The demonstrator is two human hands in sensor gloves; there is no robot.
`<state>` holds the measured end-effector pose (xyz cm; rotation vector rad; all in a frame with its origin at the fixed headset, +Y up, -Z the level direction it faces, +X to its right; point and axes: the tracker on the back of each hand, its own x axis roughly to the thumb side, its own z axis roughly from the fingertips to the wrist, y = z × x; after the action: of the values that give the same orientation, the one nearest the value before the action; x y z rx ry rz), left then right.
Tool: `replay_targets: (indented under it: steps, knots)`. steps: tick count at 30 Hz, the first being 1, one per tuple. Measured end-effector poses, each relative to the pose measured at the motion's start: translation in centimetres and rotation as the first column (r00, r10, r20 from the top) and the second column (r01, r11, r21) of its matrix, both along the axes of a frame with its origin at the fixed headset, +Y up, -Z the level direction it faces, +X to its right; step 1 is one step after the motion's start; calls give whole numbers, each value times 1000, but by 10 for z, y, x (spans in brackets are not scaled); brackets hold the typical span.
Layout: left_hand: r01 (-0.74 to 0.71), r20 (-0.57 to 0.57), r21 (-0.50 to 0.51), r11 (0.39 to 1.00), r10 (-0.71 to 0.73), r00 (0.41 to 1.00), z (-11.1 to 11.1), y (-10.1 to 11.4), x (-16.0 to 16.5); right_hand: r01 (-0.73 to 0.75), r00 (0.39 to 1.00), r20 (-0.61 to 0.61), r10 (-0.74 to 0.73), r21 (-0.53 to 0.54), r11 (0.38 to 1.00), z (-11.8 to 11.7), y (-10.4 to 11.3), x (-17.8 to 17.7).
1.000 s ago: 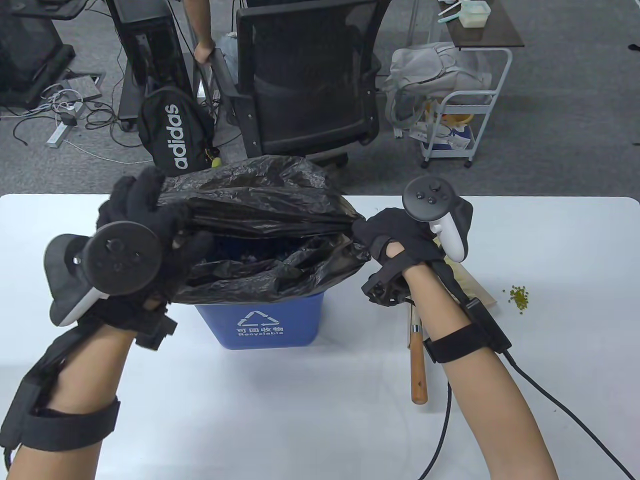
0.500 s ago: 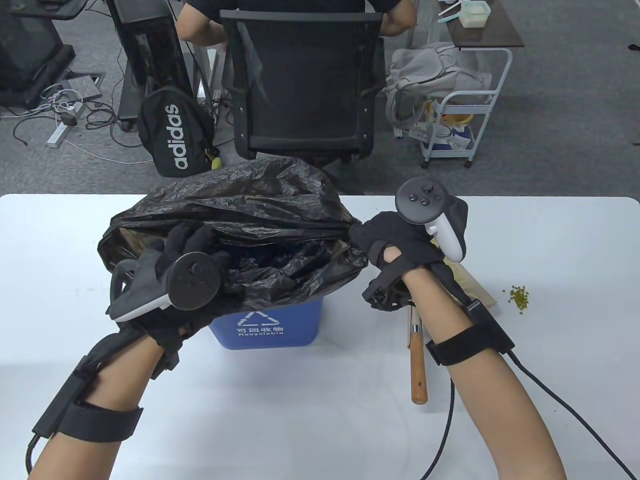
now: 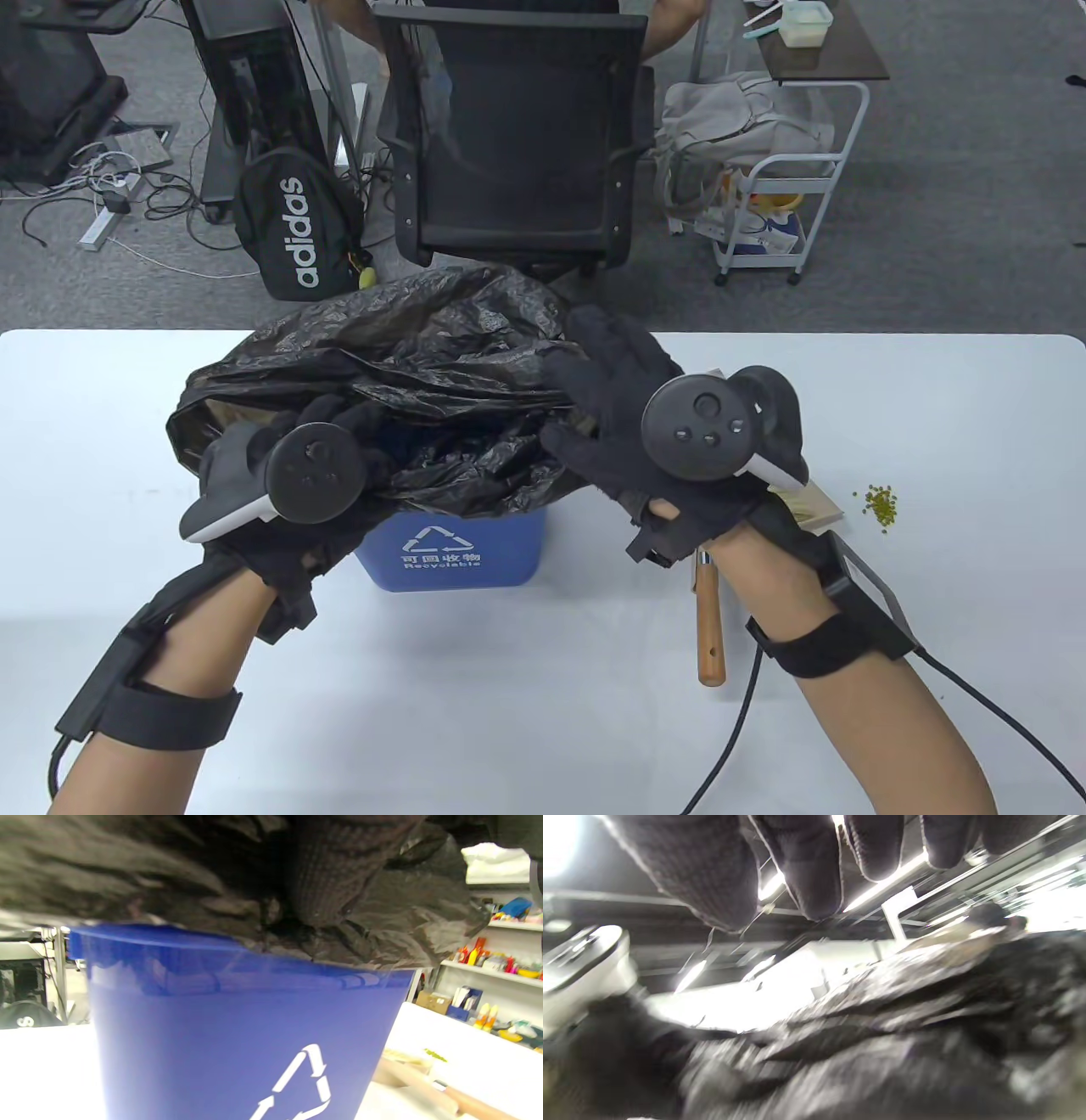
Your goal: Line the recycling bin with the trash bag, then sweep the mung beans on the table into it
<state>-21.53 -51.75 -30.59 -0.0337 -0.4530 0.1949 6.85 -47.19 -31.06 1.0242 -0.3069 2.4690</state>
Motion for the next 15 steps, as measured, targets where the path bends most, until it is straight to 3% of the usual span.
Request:
replay_targets:
  steps: [4,7,9,12,15]
  knots:
    - [-43,17,-15,999,43,999,4,8,-3,-250,964,-110,244,-47,967,3,-25,-27]
    - [-51,33,-40,998,52,998,8,14,-6,-389,917,-121,380,-70,918,-4,-42,-42]
    - [-28,45,-70,997,32,998,9,17,-8,-388,916,-136,377,-60,920,-8,-47,-48]
    - [16,63,-199,980,-3,998,10,16,-12,-341,927,-201,317,-96,935,-11,-51,-52]
    - [-32,82,-205,978,50,995,10,17,-20,-388,909,-220,355,-131,912,-14,-56,-53]
